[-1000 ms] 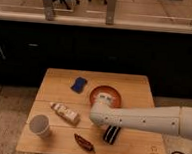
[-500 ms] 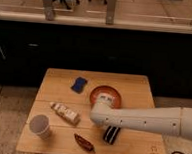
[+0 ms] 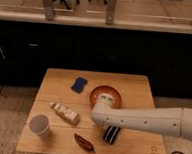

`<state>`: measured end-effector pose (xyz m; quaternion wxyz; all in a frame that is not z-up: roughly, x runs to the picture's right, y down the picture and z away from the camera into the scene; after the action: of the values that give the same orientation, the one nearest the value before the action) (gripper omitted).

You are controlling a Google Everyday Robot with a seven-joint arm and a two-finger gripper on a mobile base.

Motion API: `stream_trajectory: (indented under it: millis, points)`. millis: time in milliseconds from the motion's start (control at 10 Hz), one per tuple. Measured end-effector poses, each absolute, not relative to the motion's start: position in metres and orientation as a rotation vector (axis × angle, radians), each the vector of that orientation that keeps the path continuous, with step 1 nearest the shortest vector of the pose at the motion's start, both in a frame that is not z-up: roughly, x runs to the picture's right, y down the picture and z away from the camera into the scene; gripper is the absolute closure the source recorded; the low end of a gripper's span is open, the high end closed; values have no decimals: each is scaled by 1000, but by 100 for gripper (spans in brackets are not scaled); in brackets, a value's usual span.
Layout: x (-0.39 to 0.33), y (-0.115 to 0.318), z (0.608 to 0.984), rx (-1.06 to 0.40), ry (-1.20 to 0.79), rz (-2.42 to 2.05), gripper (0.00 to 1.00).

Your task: Push the eraser across the table

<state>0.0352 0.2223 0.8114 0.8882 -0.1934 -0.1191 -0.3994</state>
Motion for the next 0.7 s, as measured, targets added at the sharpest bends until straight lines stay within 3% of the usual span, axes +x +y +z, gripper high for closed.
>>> stream_trajectory:
  millis: [700]
  points:
    - [48, 223, 814, -423, -273, -762, 98]
